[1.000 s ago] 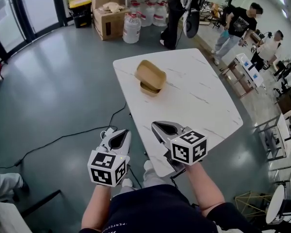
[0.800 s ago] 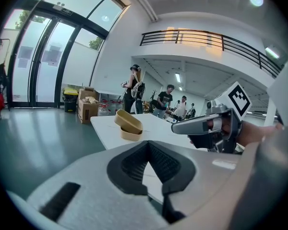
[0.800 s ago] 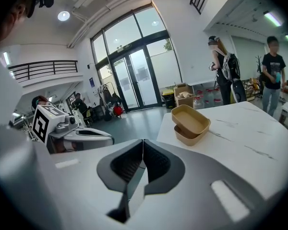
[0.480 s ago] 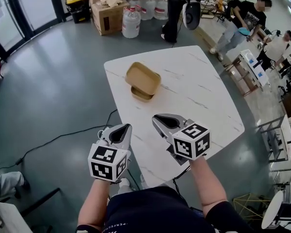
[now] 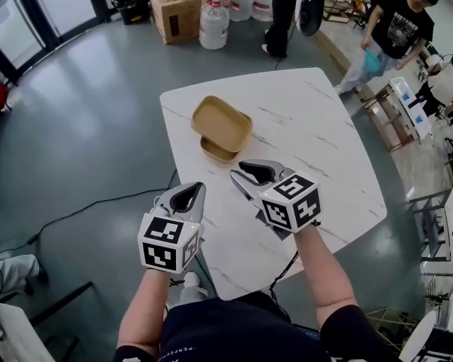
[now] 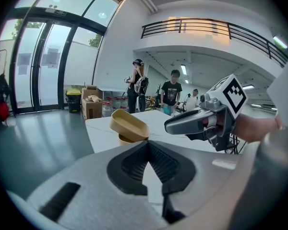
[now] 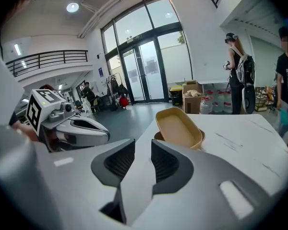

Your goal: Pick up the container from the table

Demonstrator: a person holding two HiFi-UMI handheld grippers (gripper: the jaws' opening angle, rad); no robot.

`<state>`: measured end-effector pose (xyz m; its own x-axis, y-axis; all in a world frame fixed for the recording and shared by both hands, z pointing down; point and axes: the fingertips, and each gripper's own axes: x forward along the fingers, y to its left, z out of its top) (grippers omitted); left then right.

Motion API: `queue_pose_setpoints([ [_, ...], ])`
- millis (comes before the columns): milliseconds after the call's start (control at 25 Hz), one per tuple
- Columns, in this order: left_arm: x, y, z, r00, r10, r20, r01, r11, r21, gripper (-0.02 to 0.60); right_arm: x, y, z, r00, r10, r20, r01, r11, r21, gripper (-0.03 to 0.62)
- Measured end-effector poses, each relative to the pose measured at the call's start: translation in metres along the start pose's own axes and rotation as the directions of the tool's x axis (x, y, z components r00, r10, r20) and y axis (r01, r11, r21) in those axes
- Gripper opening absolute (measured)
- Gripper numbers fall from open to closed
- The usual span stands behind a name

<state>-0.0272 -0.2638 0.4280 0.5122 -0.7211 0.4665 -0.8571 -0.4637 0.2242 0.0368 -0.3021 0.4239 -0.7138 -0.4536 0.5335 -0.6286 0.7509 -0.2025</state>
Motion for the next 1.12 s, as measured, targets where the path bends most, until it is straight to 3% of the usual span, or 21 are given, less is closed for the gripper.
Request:
queue_pose_setpoints([
  [280,0.022,0.014,-0.007,0.998,0.056,-0.025,-0.056,0.998,0.002,-0.006,0.037,-0.027,-0.004,1.0,0.024,-0.002,-0.024,0.999,-0.036,0.135],
  [680,0.048,0.036,-0.015,0.995,0.097,-0.031,-0.099,0.994,-0.048,-0.006,0.082,-0.049,-0.021,0.996,0.018,-0.089,-0.033,0.986,-0.164,0.181],
  [920,0.067,0.05,-0.018,0.993,0.109,-0.033,-0.111,0.991,-0.074,0.003,0.102,-0.055,-0.03,0.988,0.008,-0.156,-0.052,0.958,-0.281,0.195],
  [1120,0.073,0.056,-0.021,0.991,0.126,-0.031,-0.129,0.987,-0.096,0.003,0.115,-0.058,-0.035,0.977,-0.031,-0.213,-0.061,0.908,-0.414,0.206],
])
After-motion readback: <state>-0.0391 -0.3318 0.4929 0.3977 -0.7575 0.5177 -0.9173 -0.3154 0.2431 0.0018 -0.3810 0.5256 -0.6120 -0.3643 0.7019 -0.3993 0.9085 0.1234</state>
